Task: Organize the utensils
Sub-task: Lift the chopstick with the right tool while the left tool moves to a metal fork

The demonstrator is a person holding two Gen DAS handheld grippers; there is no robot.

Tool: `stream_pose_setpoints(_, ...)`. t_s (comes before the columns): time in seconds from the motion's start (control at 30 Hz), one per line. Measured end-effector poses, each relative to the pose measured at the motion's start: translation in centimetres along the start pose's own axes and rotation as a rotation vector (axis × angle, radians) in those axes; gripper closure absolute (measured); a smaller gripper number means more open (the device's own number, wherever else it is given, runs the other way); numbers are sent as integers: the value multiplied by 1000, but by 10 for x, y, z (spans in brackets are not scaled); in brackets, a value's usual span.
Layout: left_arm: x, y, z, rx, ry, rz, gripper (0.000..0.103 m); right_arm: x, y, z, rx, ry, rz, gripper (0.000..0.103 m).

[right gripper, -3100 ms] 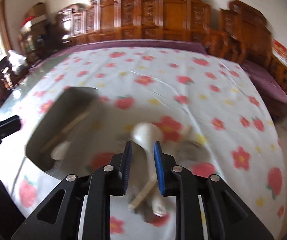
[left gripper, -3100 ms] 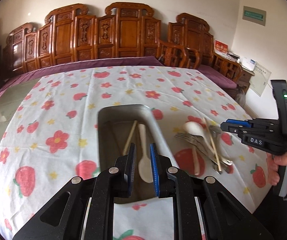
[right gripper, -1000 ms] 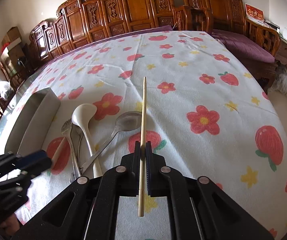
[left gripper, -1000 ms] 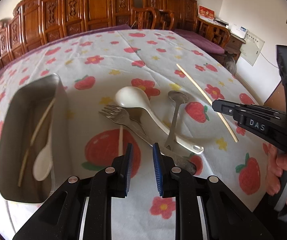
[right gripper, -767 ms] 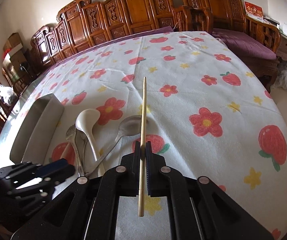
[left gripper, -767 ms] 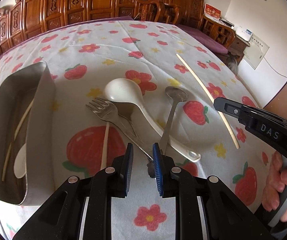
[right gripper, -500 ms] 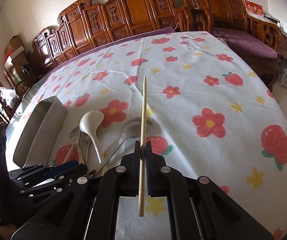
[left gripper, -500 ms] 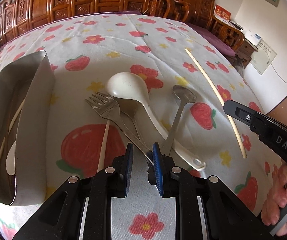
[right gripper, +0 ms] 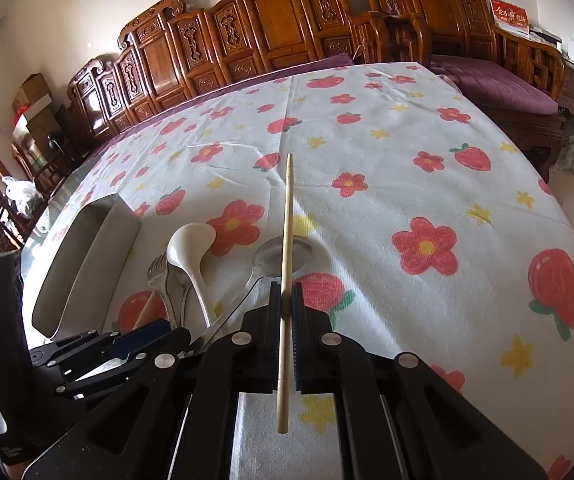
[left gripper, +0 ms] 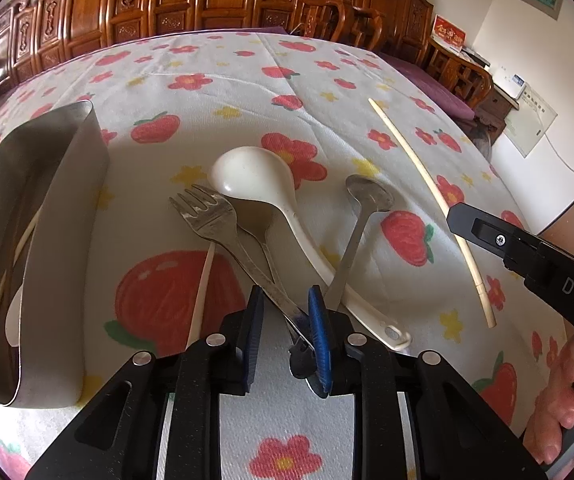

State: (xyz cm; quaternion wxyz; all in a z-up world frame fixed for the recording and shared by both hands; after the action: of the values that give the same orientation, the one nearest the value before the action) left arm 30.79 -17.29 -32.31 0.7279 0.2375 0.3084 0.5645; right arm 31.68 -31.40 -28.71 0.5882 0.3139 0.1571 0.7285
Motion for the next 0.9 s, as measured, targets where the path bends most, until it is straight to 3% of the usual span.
stream_pose_setpoints(0.17, 4, 3, 3, -4, 26, -3, 103, 2, 0, 0, 2, 5, 1, 97)
stream_pose_setpoints(0.47, 1, 2, 4, 1, 13, -7, 103, 5, 0, -2, 7, 13, 6, 97)
stream_pose_setpoints(0.63, 6, 2, 7, 0, 2, 40, 103, 6, 0, -2, 8, 14, 6, 97)
stream_pose_setpoints(0.9, 6, -9, 13, 22, 0, 33, 90, 6, 0, -2, 7, 17, 5, 97)
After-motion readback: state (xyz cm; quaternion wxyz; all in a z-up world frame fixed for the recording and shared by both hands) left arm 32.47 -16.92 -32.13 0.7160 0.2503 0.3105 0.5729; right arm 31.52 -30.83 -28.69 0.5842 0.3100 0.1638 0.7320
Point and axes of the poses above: each gripper's, at about its wrist camera, not at the fingertips, and y roughly against the way its jaws point, x to its left, z to its top, the point moved 6 cm from there along -y, roughly the way its jaws point, and after that the axes turned 13 degrees about -x, right-handed, at the moved point
